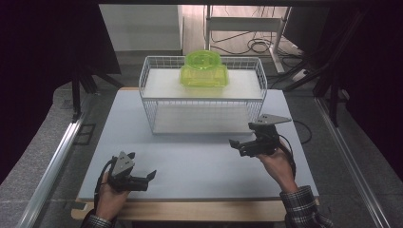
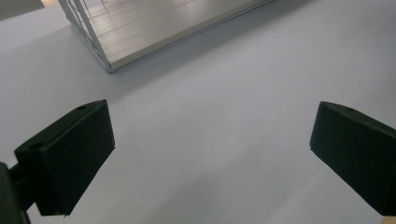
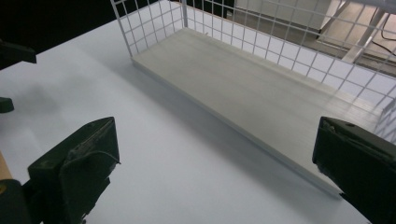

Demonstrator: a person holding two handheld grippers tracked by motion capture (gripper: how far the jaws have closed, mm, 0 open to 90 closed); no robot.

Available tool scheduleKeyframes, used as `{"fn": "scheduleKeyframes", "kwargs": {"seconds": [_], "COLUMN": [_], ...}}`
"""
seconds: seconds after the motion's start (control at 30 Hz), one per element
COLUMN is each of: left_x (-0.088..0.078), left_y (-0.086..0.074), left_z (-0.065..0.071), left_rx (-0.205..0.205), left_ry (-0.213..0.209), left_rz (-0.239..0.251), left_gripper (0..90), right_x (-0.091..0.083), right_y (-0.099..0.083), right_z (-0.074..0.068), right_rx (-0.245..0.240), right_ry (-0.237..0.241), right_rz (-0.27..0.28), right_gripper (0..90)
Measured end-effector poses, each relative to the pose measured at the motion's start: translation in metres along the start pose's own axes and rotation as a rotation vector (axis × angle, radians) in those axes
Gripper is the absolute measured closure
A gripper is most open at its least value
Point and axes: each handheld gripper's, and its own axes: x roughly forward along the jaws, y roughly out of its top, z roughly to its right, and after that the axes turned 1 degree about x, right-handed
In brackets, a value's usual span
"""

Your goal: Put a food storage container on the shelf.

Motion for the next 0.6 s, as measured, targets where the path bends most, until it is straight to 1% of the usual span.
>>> {"fn": "scheduleKeyframes", "kwargs": {"seconds": [0.13,0.27,0.43,0.6], "left_x": [0.000,0.001,0.001,0.002], "left_y": [0.000,0.000,0.000,0.000], "left_z": [0.000,0.000,0.001,0.001], "left_rx": [0.004,0.007,0.009,0.011], "left_ry": [-0.001,0.000,-0.001,-0.003], "left_rz": [-0.004,-0.007,-0.009,-0.011], "left_gripper": [0.0,0.0,0.0,0.0], "right_x": [-0.002,-0.006,-0.011,-0.014], "right_y": [-0.010,-0.020,-0.033,-0.047], "right_z": [0.001,0.000,-0.001,-0.002], "right_rx": [0.004,0.000,-0.004,-0.001], "right_ry": [-0.006,-0.022,-0.054,-0.071], "right_rz": [0.000,0.006,0.007,0.010], "right_gripper": [0.7,0.1,0.0,0.0]}}
